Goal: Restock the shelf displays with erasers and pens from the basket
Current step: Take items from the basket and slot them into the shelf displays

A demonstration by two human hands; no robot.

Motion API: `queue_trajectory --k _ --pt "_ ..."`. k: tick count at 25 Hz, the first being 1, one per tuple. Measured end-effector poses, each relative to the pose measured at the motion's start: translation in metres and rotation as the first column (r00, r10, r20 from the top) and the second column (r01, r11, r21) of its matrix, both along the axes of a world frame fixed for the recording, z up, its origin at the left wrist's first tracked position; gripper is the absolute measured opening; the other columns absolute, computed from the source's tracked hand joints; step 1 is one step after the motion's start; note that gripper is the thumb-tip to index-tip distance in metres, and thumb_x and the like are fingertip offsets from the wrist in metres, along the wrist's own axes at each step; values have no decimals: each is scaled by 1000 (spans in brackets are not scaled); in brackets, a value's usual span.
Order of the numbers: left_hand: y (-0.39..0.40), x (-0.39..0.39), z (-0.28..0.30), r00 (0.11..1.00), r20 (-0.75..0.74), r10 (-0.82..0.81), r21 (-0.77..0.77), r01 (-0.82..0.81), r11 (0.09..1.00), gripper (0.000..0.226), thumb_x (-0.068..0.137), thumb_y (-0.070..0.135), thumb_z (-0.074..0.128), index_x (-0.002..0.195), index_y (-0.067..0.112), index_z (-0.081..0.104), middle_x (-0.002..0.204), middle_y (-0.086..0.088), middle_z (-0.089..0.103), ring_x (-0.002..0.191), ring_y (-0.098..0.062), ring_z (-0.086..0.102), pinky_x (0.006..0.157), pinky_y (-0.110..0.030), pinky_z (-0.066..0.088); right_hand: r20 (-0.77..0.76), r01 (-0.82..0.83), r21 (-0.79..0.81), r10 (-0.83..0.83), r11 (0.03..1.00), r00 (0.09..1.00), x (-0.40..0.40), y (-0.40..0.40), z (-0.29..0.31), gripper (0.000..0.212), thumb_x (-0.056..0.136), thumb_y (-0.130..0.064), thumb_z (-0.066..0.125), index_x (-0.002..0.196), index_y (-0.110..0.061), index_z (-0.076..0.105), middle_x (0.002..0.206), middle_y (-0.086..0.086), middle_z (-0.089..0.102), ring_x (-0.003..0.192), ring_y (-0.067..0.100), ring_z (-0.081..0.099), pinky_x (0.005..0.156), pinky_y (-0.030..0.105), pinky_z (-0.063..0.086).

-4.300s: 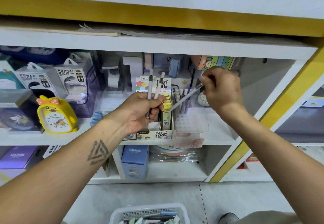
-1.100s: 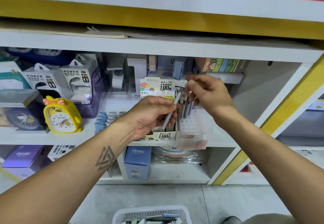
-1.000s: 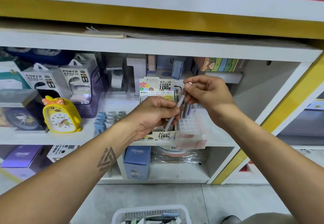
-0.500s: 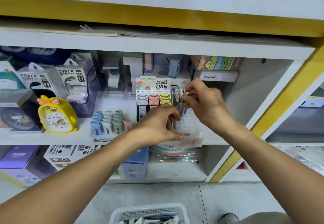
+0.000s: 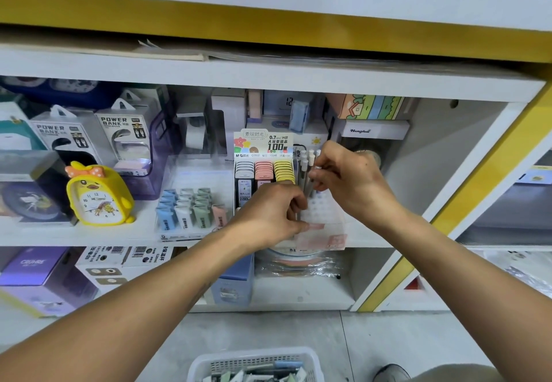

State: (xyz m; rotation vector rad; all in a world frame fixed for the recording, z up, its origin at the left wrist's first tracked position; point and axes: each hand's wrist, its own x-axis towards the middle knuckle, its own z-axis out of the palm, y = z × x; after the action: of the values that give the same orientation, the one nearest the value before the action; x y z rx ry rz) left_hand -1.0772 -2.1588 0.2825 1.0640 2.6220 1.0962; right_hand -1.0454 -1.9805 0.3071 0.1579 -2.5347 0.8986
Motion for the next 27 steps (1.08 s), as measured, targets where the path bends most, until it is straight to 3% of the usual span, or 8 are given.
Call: queue_trajectory --k 5,10,15,18,21,23,25,27 --pt "0 -1 -1 1000 1 -8 -18 8 1000 30 73 29 85 95 19 68 86 12 61 71 -3 61 64 -13 49 -44 27 269 -16 963 999 -3 -3 -2 18 97 -10 58 108 -6 72 92 11 71 84 30 65 73 42 53" --pt "1 -3 -2 1000 9 -15 -18 15 1000 28 74 26 85 96 19 68 89 12 60 72 -2 60 66 -17 52 128 257 301 -306 918 943 -8 1 6 54 97 -15 42 151 -20 36 78 6 61 79 33 55 64 38 46" --pt "1 -4 -2 1000 7 -7 -28 8 1000 29 74 30 84 94 21 66 85 13 60 73 -6 61 61 -11 49 263 164 539 -350 827 899 -5 -7 5 68 95 -11 46 156 -26 22 112 16 65 98 41 61 72 41 48" --pt "-1 -2 1 1000 16 -18 -29 18 999 30 74 29 84 96 22 65 85 12 60 74 -8 61 60 -11 47 289 156 468 -317 870 903 -4 -10 12 70 93 -9 45 157 -24 20 103 14 65 94 39 61 74 43 53" --pt "-12 11 5 999 32 -18 -1 18 1000 29 76 30 81 95 25 61 79 10 61 71 -9 59 58 -16 47 205 177 279 -238 944 949 15 -20 18 51 92 -14 48 143 -24 45 90 11 67 86 35 64 73 41 54" --pt "-22 22 7 999 -48 -2 -11 1 1000 18 78 27 76 89 20 63 77 7 64 71 -12 60 62 -24 49 137 146 157 -168 977 976 34 -34 19 26 90 -15 53 111 -24 65 79 4 71 77 26 66 67 35 54" --pt "-36 34 -1 995 -83 -50 -143 38 989 5 80 18 68 82 15 66 78 1 67 73 -16 62 65 -30 50 176 87 102 -104 991 979 53 -51 7 16 85 -14 56 87 -26 67 68 -7 67 59 7 61 55 24 48" --pt "-52 47 -22 986 69 -150 -377 165 911 3 81 15 66 82 12 66 78 -4 70 70 -18 66 64 -31 53 360 -18 168 -45 986 932 74 -68 -22 17 84 -13 56 76 -25 65 63 -10 65 46 -4 56 48 13 43"
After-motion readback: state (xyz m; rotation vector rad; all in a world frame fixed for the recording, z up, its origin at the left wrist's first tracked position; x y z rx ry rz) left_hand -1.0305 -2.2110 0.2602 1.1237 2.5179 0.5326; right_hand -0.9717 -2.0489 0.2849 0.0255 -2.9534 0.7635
